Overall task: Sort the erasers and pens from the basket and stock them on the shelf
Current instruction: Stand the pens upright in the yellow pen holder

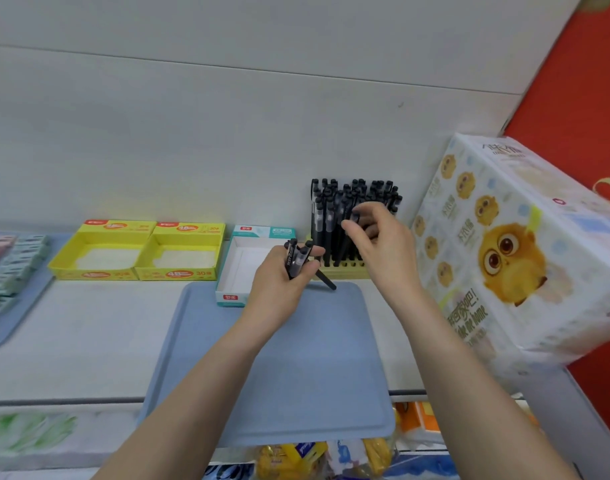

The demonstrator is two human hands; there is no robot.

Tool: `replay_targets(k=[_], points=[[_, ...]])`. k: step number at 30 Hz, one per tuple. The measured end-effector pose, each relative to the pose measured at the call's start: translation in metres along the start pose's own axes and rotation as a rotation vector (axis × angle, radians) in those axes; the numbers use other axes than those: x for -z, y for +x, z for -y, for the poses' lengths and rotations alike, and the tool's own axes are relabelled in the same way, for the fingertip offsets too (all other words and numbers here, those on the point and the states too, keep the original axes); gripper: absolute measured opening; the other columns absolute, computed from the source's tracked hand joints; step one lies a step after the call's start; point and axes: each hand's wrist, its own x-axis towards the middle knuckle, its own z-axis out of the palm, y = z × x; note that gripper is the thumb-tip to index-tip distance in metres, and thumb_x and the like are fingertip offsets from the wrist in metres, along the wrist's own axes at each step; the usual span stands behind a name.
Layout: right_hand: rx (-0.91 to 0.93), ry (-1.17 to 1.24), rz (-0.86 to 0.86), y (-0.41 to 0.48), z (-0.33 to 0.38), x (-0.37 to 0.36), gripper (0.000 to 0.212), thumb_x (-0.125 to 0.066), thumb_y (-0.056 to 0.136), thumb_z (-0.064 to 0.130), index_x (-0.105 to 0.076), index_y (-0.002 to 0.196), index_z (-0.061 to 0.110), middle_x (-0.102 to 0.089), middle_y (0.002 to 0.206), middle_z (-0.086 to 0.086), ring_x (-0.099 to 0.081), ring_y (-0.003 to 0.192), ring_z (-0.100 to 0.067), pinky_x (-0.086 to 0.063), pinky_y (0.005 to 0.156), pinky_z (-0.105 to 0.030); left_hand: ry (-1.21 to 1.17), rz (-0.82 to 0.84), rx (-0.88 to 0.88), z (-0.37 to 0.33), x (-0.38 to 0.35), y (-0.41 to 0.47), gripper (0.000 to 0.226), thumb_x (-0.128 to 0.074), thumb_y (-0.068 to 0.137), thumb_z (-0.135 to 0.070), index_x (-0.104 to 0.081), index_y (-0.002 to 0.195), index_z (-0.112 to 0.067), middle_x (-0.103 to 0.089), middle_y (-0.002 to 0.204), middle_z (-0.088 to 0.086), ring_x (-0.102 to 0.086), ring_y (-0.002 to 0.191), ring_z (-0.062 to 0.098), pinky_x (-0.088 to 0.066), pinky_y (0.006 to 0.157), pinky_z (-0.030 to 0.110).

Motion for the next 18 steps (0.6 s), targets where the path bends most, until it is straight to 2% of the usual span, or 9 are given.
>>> replay_targets(k=[3, 6, 8, 11, 12, 15, 17, 18], points=[[0.109, 0.009, -0.047, -0.007, 0.01, 0.007, 0.013, -0.065, 0.09, 0.029, -0.067, 0.101, 0.022, -0.058, 0.091, 0.009, -0.053, 0.076, -0.004, -0.042, 0.068, -0.018, 0.019, -0.042, 0.007, -0.001, -0.001, 0.002, 0.022, -0.066, 0.09, -0.021, -0.066, 0.111, -0.023, -0.066, 0.094, -0.02, -0.059, 0.09, -0.011, -0.042, 0.077, 0.007], [0.142, 0.11, 0.084, -0.011, 0.02, 0.013, 0.009, -0.066, 0.09, 0.026, -0.074, 0.091, 0.022, -0.063, 0.087, 0.014, -0.056, 0.079, -0.004, -0.042, 0.071, -0.019, 0.033, -0.065, -0.036, -0.006, -0.005, 0.006, 0.024, -0.074, 0.083, -0.021, -0.066, 0.106, -0.022, -0.068, 0.089, -0.015, -0.06, 0.085, -0.008, -0.042, 0.071, 0.005], [0.147, 0.142, 0.178, -0.011, 0.024, 0.014, 0.01, -0.066, 0.09, 0.025, -0.075, 0.094, 0.025, -0.064, 0.091, 0.014, -0.058, 0.087, -0.006, -0.047, 0.076, -0.026, 0.105, -0.043, -0.048, -0.01, -0.008, 0.009, 0.017, -0.074, 0.083, -0.026, -0.07, 0.099, -0.021, -0.071, 0.088, -0.01, -0.063, 0.085, 0.001, -0.047, 0.075, 0.017], [0.022, 0.332, 0.286, -0.01, 0.027, 0.02, 0.012, -0.067, 0.09, 0.018, -0.073, 0.097, 0.025, -0.069, 0.093, 0.006, -0.065, 0.089, -0.017, -0.054, 0.082, -0.041, 0.117, 0.001, -0.048, -0.012, -0.01, 0.011, 0.014, -0.072, 0.085, -0.028, -0.071, 0.093, -0.016, -0.072, 0.087, 0.001, -0.065, 0.086, 0.016, -0.048, 0.079, 0.03], [-0.022, 0.395, 0.319, -0.008, 0.025, 0.023, 0.011, -0.067, 0.09, 0.017, -0.071, 0.095, 0.025, -0.07, 0.091, 0.005, -0.066, 0.085, -0.016, -0.055, 0.08, -0.041, 0.097, 0.012, -0.048, -0.012, -0.01, 0.012, 0.015, -0.071, 0.085, -0.028, -0.071, 0.092, -0.015, -0.073, 0.087, 0.002, -0.065, 0.086, 0.017, -0.048, 0.078, 0.029], [-0.085, 0.474, 0.385, -0.005, 0.02, 0.034, 0.008, -0.065, 0.092, 0.013, -0.065, 0.092, 0.022, -0.067, 0.079, 0.007, -0.058, 0.065, -0.006, -0.048, 0.063, -0.025, 0.074, 0.032, -0.035, -0.012, -0.013, 0.012, 0.019, -0.07, 0.086, -0.031, -0.071, 0.101, -0.018, -0.073, 0.092, -0.005, -0.065, 0.088, 0.007, -0.048, 0.075, 0.025], [-0.071, 0.425, 0.251, -0.002, 0.017, 0.037, 0.003, -0.064, 0.093, 0.016, -0.063, 0.095, 0.019, -0.069, 0.078, 0.002, -0.056, 0.059, -0.007, -0.048, 0.06, -0.023, 0.016, 0.015, -0.017, -0.011, -0.013, 0.012, 0.026, -0.067, 0.088, -0.033, -0.065, 0.113, -0.025, -0.069, 0.098, -0.015, -0.061, 0.092, -0.003, -0.046, 0.078, 0.021], [-0.069, 0.395, 0.148, 0.0, 0.014, 0.038, 0.003, -0.064, 0.093, 0.018, -0.062, 0.096, 0.017, -0.07, 0.08, 0.0, -0.059, 0.061, -0.009, -0.05, 0.06, -0.024, -0.028, -0.005, -0.004, -0.009, -0.013, 0.012, 0.029, -0.065, 0.089, -0.035, -0.06, 0.117, -0.027, -0.066, 0.1, -0.016, -0.06, 0.092, -0.002, -0.047, 0.081, 0.022]])
